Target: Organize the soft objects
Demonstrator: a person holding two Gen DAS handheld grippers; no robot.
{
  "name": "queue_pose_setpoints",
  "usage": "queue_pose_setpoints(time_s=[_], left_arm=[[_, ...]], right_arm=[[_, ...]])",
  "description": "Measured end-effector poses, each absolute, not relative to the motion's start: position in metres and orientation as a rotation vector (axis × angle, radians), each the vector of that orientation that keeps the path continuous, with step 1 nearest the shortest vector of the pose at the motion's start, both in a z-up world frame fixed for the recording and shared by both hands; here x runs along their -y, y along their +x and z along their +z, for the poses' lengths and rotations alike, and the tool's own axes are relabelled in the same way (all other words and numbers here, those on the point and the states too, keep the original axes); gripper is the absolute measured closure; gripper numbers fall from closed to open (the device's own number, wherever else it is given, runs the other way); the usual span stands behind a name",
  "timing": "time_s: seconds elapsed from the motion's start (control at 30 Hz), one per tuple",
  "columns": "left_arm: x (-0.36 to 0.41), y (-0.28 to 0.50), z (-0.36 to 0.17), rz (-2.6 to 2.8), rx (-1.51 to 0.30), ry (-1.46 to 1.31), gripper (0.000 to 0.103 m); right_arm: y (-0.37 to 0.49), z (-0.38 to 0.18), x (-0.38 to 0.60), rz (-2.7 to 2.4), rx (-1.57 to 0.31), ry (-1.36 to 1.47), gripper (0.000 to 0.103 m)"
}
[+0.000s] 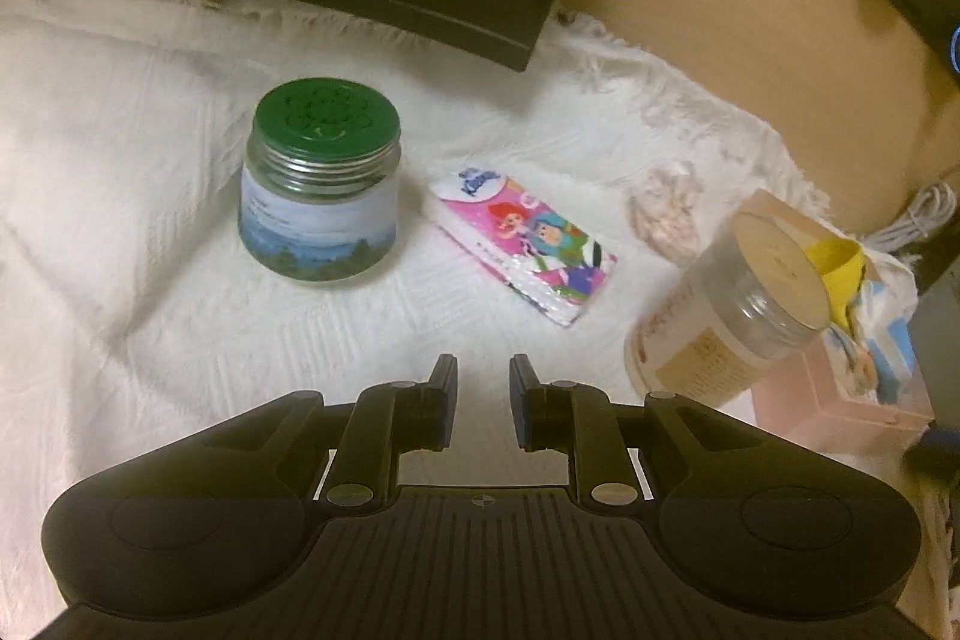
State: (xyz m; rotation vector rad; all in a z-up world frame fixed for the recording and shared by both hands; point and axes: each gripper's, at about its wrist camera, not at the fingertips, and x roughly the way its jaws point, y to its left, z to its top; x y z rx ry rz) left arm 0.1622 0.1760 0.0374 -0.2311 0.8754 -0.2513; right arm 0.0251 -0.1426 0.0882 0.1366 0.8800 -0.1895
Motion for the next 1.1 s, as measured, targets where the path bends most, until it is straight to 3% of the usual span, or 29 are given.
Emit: queue_pose_setpoints(time_s=[0.2,0.63,0.73,0.9,1.1], left_arm=[[-0.164,0.176,0.026,-0.278,-0.936,-0.233,0.082],[-0.141,0.189,0.016,-0.333,-0.977,-0.184,0.082],[-0.139,0.19,0.017,-0.334,-0.971,-0.186,0.082],[-0.142,0.188,0.017,-0.33,-0.969,-0.192,0.082],[-0.161,0.18,0.022,-0.321,-0.95,-0.217,0.082]], right_arm=[[0.031,0.048,0.101,-0.153,-1.018,-0.006,0.034],[0.023,0.012,0.107,-0.192,-1.144,0.052,0.032],[0.023,0.01,0.108,-0.191,-1.137,0.06,0.025],[0.026,0.004,0.106,-0.156,-1.143,0.069,0.001],[0.035,0.0,0.094,-0.139,-1.197,-0.003,0.0]])
